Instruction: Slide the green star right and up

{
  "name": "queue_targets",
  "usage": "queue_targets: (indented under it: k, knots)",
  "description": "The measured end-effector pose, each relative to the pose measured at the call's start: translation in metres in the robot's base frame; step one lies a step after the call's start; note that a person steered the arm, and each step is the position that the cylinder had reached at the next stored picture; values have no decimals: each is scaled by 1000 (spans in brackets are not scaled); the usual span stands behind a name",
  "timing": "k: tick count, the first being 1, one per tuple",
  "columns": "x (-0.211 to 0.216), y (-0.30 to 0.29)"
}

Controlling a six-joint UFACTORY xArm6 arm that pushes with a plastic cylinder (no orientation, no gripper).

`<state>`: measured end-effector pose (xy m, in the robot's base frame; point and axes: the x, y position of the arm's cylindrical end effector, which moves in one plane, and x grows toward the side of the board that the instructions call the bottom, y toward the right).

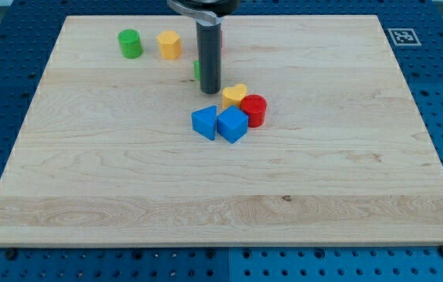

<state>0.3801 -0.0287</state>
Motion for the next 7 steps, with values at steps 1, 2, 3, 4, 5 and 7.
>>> queue_targets:
  k: [1, 2, 3, 4, 5, 7]
  knots:
    - [0, -24]
    - [-1, -43]
    - [-14, -40]
    - [-17, -20]
    - [-17, 9]
    - [-17, 45]
